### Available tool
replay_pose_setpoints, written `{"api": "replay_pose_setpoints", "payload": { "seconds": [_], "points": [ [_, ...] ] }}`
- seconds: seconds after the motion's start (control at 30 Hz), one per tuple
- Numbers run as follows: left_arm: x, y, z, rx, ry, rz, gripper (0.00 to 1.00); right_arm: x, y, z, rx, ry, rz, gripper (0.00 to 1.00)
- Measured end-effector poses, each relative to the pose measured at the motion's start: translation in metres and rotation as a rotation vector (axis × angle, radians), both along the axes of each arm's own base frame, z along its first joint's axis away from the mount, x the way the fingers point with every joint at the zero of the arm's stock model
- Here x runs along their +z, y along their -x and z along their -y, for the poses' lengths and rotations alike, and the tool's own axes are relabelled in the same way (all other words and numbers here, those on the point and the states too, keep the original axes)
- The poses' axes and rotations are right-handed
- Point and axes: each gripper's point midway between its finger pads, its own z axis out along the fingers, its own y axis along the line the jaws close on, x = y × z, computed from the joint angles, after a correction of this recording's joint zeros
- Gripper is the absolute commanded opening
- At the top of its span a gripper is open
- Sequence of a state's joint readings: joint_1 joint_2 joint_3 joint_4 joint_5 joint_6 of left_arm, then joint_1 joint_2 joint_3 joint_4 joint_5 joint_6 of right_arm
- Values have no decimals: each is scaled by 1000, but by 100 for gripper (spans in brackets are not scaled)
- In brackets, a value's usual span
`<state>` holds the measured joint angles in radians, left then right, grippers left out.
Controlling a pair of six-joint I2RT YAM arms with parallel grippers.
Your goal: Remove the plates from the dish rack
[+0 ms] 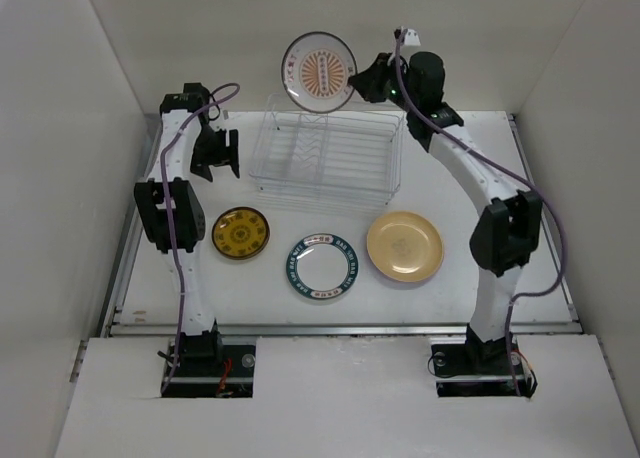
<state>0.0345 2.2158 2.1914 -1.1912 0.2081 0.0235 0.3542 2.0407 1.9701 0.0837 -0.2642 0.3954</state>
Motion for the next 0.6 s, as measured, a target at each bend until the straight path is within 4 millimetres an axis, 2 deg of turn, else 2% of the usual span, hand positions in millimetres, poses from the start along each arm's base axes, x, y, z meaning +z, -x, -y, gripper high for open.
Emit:
{"api": "replay_pose_setpoints", "payload": {
  "seconds": [0.1,0.17,0.4,0.5,0.6],
  "points": [
    [14,7,-6,6,-36,24,69,-3,60,-2,138,36,-89,0],
    [25,12,-10,12,-54,47,69,-22,99,-1,221,63,-173,0],
    [65,34,-28,54,-80,131,69,-150,239,-6,445,178,-599,0],
    [75,45,-34,67,-89,147,69,-192,281,-7,497,222,-740,0],
    [78,58,-35,66,-93,145,69,-219,300,1,492,252,-833,0]
  ]
}}
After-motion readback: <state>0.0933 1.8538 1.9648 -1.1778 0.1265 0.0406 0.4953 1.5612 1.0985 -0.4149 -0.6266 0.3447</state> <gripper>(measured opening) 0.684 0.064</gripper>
